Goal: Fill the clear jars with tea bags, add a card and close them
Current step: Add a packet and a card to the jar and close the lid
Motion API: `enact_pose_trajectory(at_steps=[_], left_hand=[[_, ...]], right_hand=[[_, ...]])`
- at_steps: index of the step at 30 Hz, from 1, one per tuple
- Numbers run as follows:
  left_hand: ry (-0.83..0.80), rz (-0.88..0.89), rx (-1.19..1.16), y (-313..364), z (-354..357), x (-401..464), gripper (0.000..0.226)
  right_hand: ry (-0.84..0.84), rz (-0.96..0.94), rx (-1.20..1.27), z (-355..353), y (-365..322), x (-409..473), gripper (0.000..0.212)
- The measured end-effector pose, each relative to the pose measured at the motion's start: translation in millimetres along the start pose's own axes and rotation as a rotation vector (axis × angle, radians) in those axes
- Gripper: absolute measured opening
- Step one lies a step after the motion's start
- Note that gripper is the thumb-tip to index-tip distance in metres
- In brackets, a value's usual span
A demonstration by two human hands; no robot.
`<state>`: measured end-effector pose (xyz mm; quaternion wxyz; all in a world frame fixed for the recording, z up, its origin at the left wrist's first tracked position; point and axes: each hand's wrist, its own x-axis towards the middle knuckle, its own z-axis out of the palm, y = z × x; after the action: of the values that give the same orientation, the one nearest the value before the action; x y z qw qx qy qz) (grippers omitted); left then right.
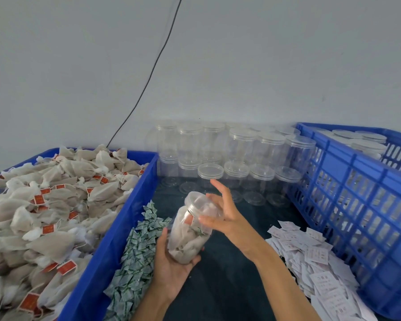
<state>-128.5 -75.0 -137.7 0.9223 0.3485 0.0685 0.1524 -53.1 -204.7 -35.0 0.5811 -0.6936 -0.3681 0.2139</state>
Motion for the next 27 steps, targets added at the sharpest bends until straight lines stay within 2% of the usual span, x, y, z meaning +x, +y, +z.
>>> enact_pose_trajectory(at_steps=[2, 5, 7, 9, 13, 21, 23, 25, 27], left_hand=[[-0.002, 0.003, 0.018, -0.8, 0.1, 0.4, 0.056], [0.026, 0.048, 0.049, -1.7, -0.7, 1.8, 0.057], [0.035, 0.047, 0.055, -0.8, -1.5, 2.2, 0.057], [0.019, 0.03, 0.044, -0.6, -1.2, 2.2, 0.053], [-0.01, 0.023, 0.047, -0.9, -1.3, 2.7, 0.055], [-0.07, 0.096, 0.239, 8.5, 6.7, -2.9, 0.09], [-0.075, 0.148, 0.269, 9.1, 11.5, -3.5, 0.096], [-0.083, 0.179, 0.288, 7.2, 18.8, -3.8, 0.107], [-0.085, 0.176, 0.32, 7.0, 29.7, -2.1, 0.109]], right_hand=[[0.082, 0.0, -0.091, -0.6, 3.0, 2.6, 0.077], [0.242, 0.045, -0.176, 4.0, 6.4, 7.3, 0.102], [0.225, 0.063, -0.136, 4.3, 8.2, 9.9, 0.107], [0.19, 0.057, -0.047, 6.9, 7.3, 11.6, 0.1], [0.374, 0.03, 0.006, 17.5, 13.8, 15.6, 0.077], [0.47, 0.018, -0.004, 26.1, 6.1, 17.6, 0.058], [0.486, 0.043, 0.146, 24.5, 6.8, 12.8, 0.071], [0.45, 0.079, 0.355, 22.6, 9.0, 6.1, 0.095], [0.392, 0.084, 0.51, 19.6, 8.2, -2.3, 0.105]])
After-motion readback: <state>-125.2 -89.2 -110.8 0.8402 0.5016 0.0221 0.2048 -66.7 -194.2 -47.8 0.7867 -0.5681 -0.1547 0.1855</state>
